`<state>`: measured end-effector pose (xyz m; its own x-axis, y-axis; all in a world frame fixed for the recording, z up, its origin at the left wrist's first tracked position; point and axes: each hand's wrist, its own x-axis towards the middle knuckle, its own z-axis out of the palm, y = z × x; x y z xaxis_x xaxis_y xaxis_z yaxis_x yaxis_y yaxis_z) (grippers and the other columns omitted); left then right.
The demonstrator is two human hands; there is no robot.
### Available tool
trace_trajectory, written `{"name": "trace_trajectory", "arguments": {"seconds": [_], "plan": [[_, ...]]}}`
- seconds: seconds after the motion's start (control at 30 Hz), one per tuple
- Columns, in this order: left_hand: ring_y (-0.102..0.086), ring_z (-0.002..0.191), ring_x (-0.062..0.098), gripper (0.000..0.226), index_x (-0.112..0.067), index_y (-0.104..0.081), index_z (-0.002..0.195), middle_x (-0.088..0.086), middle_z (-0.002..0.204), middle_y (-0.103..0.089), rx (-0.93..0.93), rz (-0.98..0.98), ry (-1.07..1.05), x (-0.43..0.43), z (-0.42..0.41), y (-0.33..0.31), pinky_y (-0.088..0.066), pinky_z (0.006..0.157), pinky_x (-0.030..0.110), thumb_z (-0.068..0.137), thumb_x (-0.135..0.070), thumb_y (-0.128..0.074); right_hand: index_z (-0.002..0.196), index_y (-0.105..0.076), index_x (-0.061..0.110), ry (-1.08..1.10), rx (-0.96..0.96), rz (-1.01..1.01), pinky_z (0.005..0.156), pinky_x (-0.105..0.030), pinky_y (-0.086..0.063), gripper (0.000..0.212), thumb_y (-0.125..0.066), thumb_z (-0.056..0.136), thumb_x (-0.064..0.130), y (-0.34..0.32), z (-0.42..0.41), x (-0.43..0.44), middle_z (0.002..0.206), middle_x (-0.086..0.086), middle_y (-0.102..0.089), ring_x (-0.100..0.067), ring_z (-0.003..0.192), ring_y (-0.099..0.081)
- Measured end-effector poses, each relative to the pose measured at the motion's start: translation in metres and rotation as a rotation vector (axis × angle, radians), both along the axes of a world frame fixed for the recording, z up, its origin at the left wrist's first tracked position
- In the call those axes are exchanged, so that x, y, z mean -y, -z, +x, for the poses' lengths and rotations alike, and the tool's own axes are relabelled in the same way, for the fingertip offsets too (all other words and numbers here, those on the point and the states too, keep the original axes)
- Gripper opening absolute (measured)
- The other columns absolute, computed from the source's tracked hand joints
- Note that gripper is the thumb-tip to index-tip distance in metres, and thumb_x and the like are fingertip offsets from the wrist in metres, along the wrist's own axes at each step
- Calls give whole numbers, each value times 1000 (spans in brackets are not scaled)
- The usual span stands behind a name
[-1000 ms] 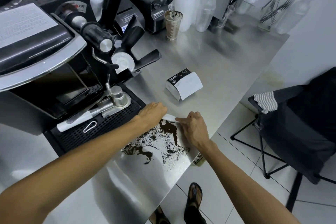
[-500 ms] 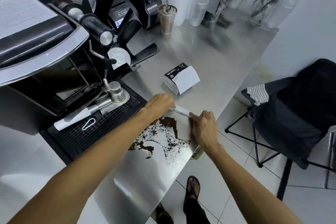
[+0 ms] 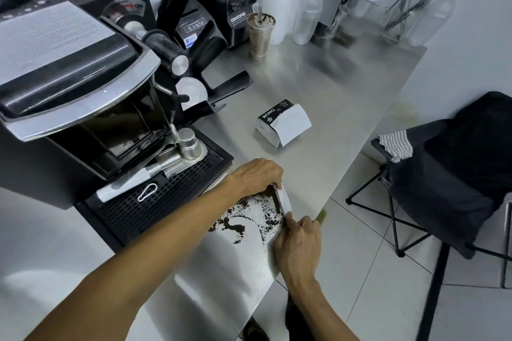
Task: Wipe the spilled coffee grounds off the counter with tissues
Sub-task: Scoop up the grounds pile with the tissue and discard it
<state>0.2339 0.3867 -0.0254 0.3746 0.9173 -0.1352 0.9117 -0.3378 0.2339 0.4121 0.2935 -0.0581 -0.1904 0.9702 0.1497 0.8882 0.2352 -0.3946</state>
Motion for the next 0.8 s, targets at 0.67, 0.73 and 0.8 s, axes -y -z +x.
{"name": "trace_trajectory", "arguments": {"seconds": [0.67, 0.73, 0.8], "plan": [[-66, 95, 27, 30, -6, -69, 115, 11, 106, -69, 98, 126, -335, 31, -22, 6, -55, 84, 39, 89, 5, -61, 113, -71, 4, -174, -106, -109, 59, -39, -37, 28, -54, 91, 9, -7, -12, -52, 74, -11, -48, -23, 73, -39], [-66, 95, 27, 23, -5, -71, 108, 11, 105, -70, 76, 70, -369, 34, -24, 5, -54, 85, 39, 89, 2, -60, 112, -71, 3, -227, -124, -101, 58, -38, -37, 26, -58, 91, 10, -7, -13, -44, 70, -5, -43, -21, 70, -37], [-65, 87, 26, 17, -5, -72, 96, 10, 100, -70, 93, 40, -424, 36, -28, 3, -54, 84, 40, 91, -5, -57, 113, -72, 6, -254, -144, -103, 60, -31, -32, 26, -60, 90, 10, -8, -12, -45, 68, -2, -42, -20, 69, -36]]}}
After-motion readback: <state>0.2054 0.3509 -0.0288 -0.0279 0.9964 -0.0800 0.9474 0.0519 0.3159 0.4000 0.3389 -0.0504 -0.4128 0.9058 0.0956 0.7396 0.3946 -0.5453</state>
